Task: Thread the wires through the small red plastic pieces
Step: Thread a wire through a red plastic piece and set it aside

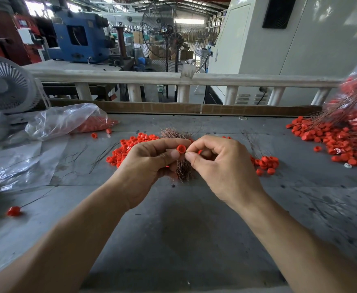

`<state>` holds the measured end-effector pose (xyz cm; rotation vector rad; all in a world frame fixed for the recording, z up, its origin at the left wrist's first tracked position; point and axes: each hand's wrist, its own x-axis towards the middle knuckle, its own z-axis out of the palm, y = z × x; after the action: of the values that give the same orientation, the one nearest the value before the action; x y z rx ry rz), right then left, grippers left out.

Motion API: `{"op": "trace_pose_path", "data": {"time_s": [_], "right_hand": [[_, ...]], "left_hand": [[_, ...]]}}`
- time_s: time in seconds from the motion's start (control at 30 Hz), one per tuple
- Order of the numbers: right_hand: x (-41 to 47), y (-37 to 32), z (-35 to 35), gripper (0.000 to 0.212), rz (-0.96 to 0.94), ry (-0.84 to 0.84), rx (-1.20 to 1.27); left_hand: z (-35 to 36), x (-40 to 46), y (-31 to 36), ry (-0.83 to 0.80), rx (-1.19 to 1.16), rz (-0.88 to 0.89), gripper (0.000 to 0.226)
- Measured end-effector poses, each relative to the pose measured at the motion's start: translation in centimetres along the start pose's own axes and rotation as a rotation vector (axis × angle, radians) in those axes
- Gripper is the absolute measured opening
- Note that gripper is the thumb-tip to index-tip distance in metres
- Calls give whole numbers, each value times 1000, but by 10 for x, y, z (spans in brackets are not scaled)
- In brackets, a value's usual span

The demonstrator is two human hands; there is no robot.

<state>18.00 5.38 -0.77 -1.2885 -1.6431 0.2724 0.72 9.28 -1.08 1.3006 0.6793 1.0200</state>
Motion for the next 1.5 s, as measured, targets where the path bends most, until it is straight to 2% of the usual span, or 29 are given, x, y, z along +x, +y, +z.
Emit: {"op": "trace_pose_path", "data": {"time_s": [0.6, 0.93, 1.5], "right_hand": [[0, 5, -1, 18, 37, -10, 63], [1, 2, -3, 17, 100, -39, 219], [0, 3, 6, 14, 307, -188, 457]], "left_hand": [[-4, 3, -3, -23, -28, 14, 29], [-9, 7, -5, -15, -60, 46, 29], [-6, 6, -1, -11, -118, 69, 25]]}}
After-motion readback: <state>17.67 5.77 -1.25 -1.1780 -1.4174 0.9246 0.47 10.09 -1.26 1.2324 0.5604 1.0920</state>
